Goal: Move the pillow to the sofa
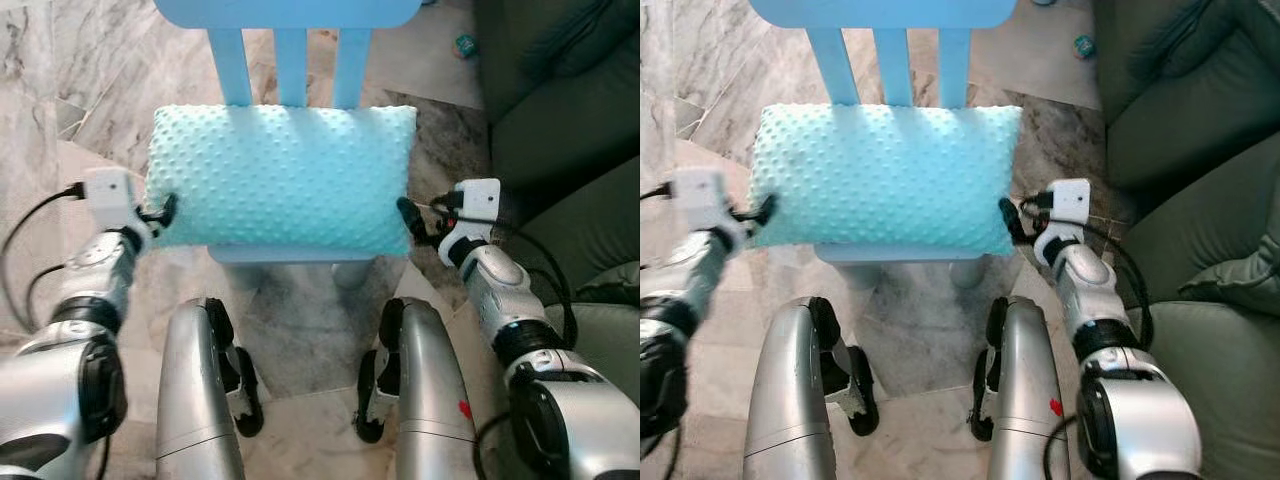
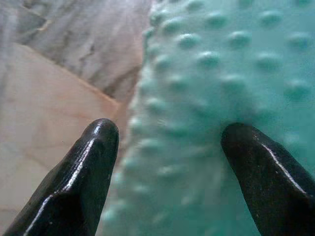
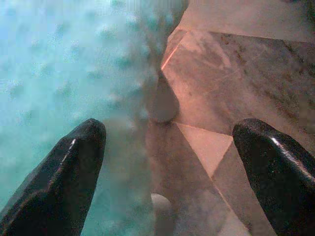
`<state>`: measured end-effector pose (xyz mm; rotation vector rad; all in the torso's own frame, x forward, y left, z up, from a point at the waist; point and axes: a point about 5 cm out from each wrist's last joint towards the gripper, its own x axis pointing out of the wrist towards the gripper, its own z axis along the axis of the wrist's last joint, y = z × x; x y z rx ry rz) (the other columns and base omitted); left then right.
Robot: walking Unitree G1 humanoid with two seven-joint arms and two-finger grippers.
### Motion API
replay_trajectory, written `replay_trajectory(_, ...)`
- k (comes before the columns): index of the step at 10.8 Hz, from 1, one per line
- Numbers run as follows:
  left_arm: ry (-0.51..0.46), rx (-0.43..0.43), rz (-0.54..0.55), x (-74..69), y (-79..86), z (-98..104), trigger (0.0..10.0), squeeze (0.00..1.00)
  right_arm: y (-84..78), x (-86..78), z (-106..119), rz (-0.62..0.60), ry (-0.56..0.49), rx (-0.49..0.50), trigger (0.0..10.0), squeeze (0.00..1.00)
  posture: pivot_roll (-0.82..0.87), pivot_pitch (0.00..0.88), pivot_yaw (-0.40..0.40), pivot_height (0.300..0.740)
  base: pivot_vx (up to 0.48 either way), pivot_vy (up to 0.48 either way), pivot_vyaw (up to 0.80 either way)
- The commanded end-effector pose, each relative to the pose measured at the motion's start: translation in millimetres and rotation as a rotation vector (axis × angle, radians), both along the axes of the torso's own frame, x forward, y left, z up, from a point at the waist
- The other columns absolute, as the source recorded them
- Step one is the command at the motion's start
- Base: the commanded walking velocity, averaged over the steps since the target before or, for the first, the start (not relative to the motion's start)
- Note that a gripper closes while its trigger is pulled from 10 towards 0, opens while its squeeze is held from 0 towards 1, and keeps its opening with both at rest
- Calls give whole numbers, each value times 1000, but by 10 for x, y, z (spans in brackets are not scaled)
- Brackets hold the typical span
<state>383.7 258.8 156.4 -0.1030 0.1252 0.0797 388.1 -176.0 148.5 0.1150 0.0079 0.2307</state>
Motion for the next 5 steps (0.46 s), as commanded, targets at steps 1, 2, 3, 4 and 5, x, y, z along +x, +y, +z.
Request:
replay_trajectory(1,41,-59,4,-50,9,-132,10000,0,-29,-54,-155,-9,53,29,10000,0,-114,578,-21,530,0,0,0)
replay_trajectory(2,51,-69,-7,-34,-59,-152,10000,0,-5,-42,-150,-16,57,47,10000,0,-121,582,-16,530,0,0,0)
replay_trajectory(3,80,-50,-32,-26,-139,-196,10000,0,31,-29,-144,-18,62,84,10000,0,-120,586,-13,530,0,0,0)
replay_trajectory(4,91,-35,-55,-22,-173,-209,10000,0,72,-32,-160,0,68,101,10000,0,-119,592,-9,530,0,0,0)
replay_trajectory(5,107,-57,-56,-32,-175,-236,10000,0,90,-53,-227,-1,101,147,10000,0,-112,596,-6,530,0,0,0)
